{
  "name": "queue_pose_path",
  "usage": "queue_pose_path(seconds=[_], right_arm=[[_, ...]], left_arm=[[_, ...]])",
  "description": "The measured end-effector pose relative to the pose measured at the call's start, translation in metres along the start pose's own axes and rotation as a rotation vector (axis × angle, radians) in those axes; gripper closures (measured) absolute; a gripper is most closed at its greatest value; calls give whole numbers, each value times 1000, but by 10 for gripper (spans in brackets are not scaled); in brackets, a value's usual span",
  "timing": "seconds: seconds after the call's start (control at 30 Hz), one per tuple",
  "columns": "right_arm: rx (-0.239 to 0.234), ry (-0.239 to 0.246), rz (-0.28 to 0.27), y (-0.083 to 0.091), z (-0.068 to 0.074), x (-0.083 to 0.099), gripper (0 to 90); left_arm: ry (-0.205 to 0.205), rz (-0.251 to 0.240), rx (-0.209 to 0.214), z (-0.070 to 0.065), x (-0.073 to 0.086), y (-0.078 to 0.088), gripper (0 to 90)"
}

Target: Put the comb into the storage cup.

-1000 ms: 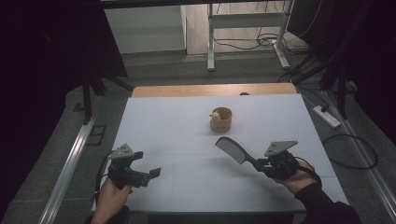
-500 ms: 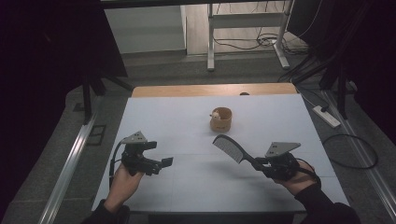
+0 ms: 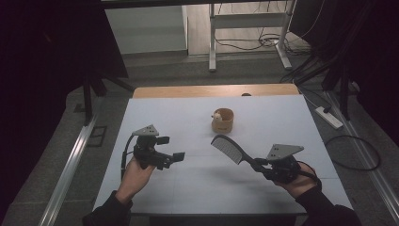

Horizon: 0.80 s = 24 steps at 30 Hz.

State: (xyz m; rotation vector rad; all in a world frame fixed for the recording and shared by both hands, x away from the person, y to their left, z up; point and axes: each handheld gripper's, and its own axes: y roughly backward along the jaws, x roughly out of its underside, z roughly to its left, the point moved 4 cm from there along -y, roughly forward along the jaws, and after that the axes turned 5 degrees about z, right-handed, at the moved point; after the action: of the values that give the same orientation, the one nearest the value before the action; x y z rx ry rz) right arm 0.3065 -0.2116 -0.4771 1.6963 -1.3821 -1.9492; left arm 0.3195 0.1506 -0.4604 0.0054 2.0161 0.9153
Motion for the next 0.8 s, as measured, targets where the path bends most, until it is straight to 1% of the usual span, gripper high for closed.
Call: queue_pose_path(seconds=[0.1,0.13,0.17,0.37,0.43,0.6,0.7,0.8], right_arm=[[-3,4,-11,0,1,-1,726],[-3,4,-11,0,1,-1,726],[-1,8,-16,0,2,-2,726],[-1,21,-32,1,6,-5,726],[-1,23,-35,1,7,-6,726],[-3,33,-42,0,10,-7,726],[-3,36,-49,0,11,-8,726],[-3,41,-51,-1,12,-9,726]], left_arm=[[-6,9,19,-2,-6,-4,0],[-6,9,19,-2,-6,-4,0],[-5,8,30,-3,-9,-6,0],[-9,8,43,-4,-14,-12,0],[-6,9,62,-4,-17,-15,0],[-5,12,75,-4,-21,-19,0],[2,9,98,-4,-25,-22,0],[5,10,108,-4,-27,-24,0]])
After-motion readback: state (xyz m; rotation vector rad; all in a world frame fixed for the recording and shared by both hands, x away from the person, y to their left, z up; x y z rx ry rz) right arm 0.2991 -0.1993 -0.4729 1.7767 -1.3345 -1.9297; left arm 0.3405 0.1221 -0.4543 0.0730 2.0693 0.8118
